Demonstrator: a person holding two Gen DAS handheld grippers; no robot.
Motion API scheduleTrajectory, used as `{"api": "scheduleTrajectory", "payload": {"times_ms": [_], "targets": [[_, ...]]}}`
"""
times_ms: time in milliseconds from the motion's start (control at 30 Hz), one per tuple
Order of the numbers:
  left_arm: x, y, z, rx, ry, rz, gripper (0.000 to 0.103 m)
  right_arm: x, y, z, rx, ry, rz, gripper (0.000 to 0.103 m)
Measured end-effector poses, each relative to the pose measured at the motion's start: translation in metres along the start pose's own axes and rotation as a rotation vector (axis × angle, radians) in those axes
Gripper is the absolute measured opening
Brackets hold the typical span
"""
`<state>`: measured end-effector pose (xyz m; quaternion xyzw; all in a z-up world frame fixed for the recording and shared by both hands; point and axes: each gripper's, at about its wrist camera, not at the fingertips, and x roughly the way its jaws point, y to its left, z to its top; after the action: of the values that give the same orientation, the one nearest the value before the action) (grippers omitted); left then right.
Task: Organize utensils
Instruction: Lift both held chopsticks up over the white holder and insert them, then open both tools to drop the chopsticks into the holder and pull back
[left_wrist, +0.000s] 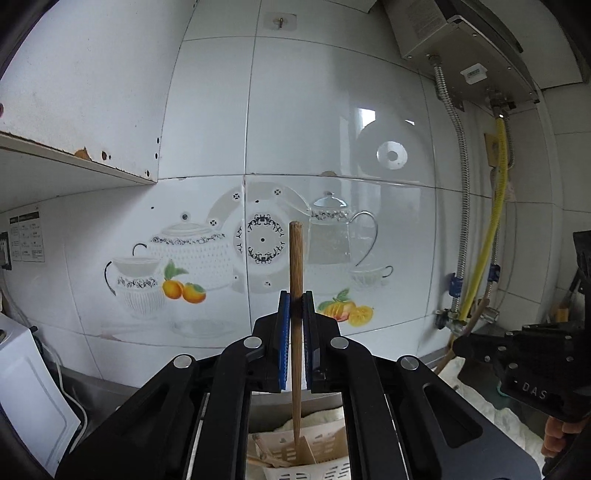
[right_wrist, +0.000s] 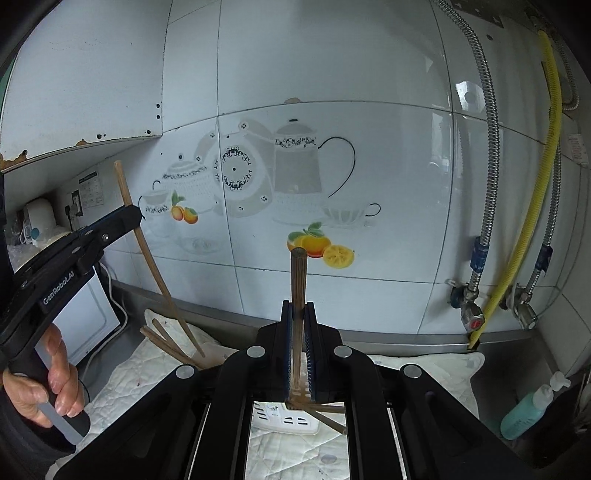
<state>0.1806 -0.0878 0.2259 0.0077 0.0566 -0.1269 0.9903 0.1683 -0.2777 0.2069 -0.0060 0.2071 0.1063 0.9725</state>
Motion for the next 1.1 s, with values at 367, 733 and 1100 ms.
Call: {"api": "scheduleTrajectory", "payload": {"times_ms": [367, 733, 1100], "targets": [[0.037, 0.011, -0.034, -0.014, 0.096, 0.013, 0.005, 0.036, 0.000, -0.019, -0.003, 0.074, -0.004, 0.007], [0.026, 0.009, -0.040, -0.008, 0.133, -0.009, 0.011, 0.037, -0.005, -0.029, 0.000, 0.095, -0.019, 0.012], [-0.033, 0.013, -0.043, 0.002, 0.115, 0.004, 0.056, -0.007, 0.004, -0.047, -0.012, 0.061, -0.031, 0.028]]}}
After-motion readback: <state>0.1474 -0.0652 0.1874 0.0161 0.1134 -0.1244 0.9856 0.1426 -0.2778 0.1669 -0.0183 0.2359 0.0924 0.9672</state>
